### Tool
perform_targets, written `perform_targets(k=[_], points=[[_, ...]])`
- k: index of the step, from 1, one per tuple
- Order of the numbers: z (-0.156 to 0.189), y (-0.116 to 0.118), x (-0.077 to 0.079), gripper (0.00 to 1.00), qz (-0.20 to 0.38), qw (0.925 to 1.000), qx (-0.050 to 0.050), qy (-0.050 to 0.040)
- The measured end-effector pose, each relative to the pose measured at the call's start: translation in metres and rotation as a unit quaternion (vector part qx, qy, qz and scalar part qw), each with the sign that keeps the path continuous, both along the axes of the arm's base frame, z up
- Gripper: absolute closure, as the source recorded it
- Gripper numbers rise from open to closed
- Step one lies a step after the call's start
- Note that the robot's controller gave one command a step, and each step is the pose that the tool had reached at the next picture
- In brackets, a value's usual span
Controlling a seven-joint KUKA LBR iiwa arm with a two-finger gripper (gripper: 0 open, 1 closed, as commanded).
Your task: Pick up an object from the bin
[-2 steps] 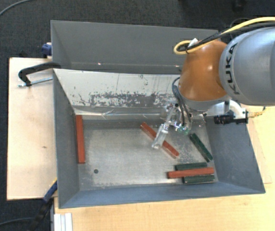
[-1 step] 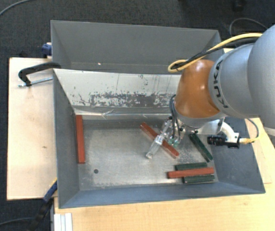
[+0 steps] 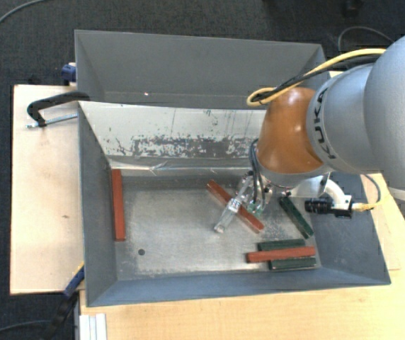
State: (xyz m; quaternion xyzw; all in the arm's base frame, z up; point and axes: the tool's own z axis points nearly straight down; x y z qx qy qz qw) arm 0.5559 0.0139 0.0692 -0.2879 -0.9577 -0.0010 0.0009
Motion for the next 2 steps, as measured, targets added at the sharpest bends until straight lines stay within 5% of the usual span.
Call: perform_targets(k=[1,2], points=[[0.0000,0.0001,0.0001,1.00,0.000,1.0000,0.000,-0.0002],[0.0094,0.0011,0.0012,1.00,0.001,1.0000,0.000,-0.0028]])
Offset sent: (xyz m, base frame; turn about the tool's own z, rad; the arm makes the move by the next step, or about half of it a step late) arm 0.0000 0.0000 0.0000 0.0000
